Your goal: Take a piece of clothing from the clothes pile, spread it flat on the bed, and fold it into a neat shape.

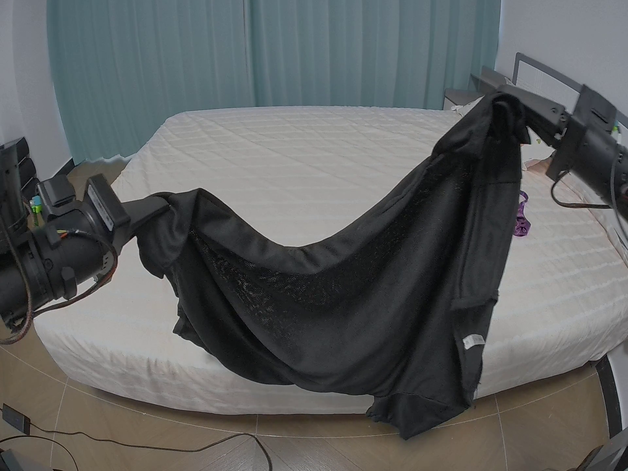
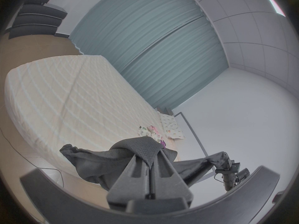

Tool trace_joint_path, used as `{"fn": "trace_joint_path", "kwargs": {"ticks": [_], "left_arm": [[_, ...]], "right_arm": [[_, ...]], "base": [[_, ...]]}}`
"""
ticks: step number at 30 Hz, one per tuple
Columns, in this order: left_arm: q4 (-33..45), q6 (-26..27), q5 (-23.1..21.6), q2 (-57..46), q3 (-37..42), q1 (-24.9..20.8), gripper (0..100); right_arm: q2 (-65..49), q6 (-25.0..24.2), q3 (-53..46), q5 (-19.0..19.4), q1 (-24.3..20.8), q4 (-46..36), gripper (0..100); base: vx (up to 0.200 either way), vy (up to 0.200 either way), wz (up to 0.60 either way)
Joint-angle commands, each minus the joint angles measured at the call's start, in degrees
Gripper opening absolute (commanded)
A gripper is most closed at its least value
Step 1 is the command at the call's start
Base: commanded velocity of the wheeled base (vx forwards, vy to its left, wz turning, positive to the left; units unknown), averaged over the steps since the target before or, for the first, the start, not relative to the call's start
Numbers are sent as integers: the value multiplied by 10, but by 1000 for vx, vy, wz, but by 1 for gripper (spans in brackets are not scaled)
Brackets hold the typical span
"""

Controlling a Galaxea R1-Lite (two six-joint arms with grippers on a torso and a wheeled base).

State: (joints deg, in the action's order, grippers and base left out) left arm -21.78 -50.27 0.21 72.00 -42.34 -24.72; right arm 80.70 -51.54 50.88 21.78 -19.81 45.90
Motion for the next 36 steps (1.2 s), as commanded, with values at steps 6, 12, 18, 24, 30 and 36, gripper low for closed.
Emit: {"fn": "trace_joint_path", "kwargs": {"ticks": [6, 12, 18, 24, 30, 36], "left_arm": [[-5, 0, -4, 164, -31, 39, 0], [-30, -1, -4, 215, -48, 60, 0], [-47, -1, -5, 262, -69, 78, 0], [-47, -3, -6, 317, -97, 97, 0], [-47, -4, -28, 351, -120, 108, 0], [-46, -4, -33, 409, -155, 122, 0]], "right_arm": [[232, 39, 125, -22, 24, 26, 0], [259, 49, 167, -23, 36, 24, 0], [288, 56, 195, -23, 40, 24, 0], [320, 69, 220, -26, 39, 25, 0], [347, 70, 235, -27, 39, 25, 0], [389, 72, 242, -30, 38, 25, 0]], "base": [[100, 0, 0], [200, 0, 0], [200, 0, 0], [200, 0, 0], [200, 0, 0], [200, 0, 0]]}}
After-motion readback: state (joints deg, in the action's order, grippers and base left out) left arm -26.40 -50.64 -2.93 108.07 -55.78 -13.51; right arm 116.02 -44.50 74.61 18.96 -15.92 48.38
